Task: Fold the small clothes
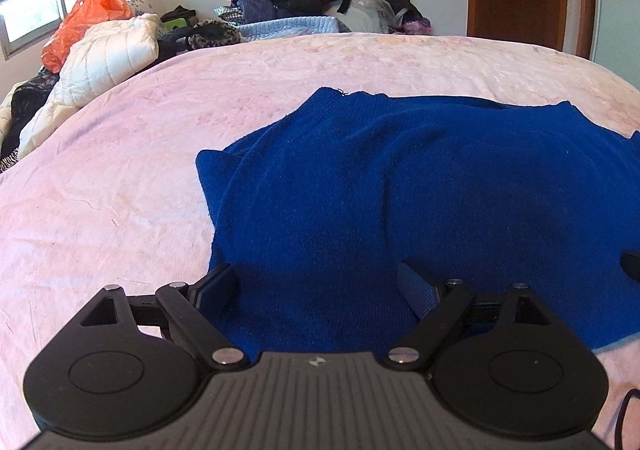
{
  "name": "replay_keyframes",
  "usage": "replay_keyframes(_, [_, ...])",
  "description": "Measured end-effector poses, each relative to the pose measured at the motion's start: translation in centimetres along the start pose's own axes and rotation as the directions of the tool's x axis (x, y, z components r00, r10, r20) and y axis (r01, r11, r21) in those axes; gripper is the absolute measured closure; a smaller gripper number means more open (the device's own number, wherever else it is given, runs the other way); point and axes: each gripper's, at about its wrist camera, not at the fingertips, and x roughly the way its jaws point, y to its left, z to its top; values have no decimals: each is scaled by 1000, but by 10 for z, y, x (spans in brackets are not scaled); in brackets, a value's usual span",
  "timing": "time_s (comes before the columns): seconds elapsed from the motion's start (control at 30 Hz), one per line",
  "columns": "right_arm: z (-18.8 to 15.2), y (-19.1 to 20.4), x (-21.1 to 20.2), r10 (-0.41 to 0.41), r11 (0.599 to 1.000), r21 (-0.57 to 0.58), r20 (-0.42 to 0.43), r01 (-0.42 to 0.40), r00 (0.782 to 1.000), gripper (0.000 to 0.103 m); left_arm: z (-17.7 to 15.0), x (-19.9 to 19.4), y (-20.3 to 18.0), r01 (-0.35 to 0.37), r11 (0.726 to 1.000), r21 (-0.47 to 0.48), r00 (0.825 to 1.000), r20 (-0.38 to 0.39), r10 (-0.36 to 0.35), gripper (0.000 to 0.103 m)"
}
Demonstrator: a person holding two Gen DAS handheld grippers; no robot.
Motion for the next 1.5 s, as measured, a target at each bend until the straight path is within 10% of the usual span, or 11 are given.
replay_keyframes(1.17, [-3, -1, -3, 0, 1000, 3, -2, 0, 1000, 0, -21, -7, -8, -104, 994, -13, 988, 116, 105, 0])
replay_keyframes(1.5, [3, 22, -18, -55, 998, -24, 22, 55, 998, 1, -15, -19, 14, -13, 1000, -3, 996, 84, 13, 0])
